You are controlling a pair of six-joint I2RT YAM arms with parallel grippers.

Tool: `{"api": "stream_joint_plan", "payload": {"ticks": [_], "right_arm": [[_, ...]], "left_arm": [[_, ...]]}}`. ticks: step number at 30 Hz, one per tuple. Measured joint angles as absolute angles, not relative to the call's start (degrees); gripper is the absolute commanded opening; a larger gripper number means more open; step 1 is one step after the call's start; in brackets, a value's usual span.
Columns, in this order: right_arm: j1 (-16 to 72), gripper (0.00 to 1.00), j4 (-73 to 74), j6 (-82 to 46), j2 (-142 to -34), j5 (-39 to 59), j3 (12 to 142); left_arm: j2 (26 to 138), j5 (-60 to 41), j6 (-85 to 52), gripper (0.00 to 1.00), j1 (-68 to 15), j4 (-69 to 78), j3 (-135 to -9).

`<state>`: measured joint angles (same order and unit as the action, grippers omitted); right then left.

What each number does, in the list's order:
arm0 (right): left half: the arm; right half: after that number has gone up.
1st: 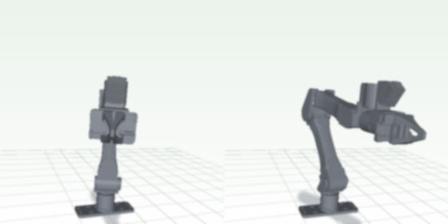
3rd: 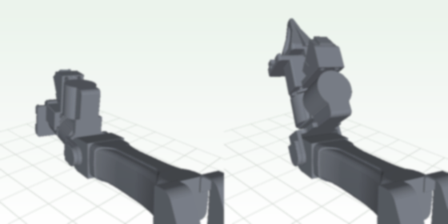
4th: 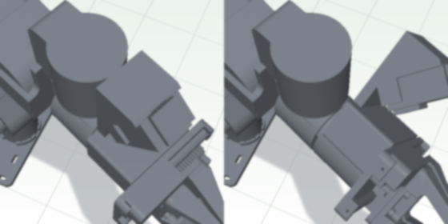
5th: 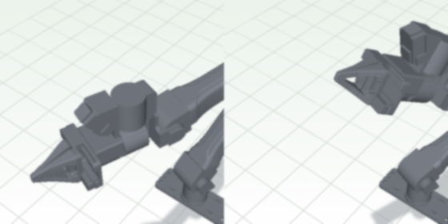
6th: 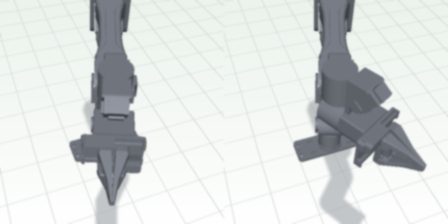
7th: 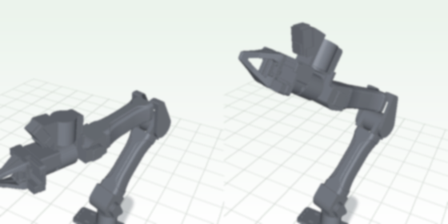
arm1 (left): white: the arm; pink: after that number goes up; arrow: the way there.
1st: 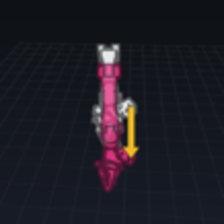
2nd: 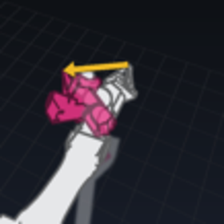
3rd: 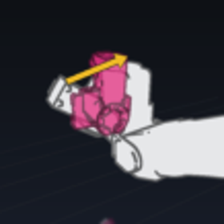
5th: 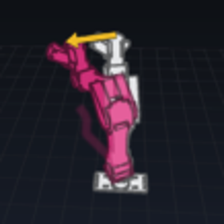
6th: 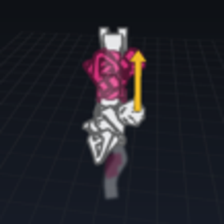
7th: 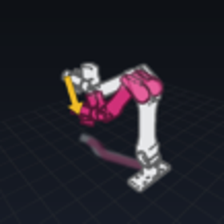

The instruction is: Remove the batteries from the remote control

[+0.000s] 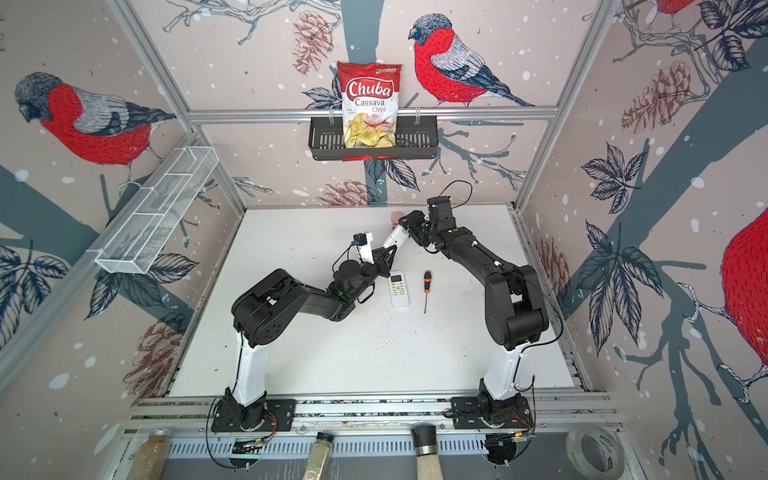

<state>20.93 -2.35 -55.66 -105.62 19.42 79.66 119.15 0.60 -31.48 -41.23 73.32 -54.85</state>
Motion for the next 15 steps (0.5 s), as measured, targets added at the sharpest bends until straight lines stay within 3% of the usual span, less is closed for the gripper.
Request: {"api": "stream_joint_plan", "payload": {"ticks": [4,6,11,15], "right_arm": [[20.9,0.14,-2.7,-55.4,-105.9,20.0,80.0],[20.9,0.14,-3.0,-55.4,-105.9,20.0,80.2],[20.8,0.14,-3.3,-55.3,-106.3,20.0,80.7],[20.6,0.14,-3.5,-55.2,-106.7,20.0,80.7]], "left_arm": [[118.5,0.4,-31.4,0.49,-40.9,72.8,-53.6],[117.8,0.4,-31.4,0.56,-40.7,72.8,-52.8],[115.9,0.1,-31.0,0.60,-40.5,72.9,-49.9],[114.6,-0.2,-31.0,0.55,-40.2,73.1,-47.9]]}}
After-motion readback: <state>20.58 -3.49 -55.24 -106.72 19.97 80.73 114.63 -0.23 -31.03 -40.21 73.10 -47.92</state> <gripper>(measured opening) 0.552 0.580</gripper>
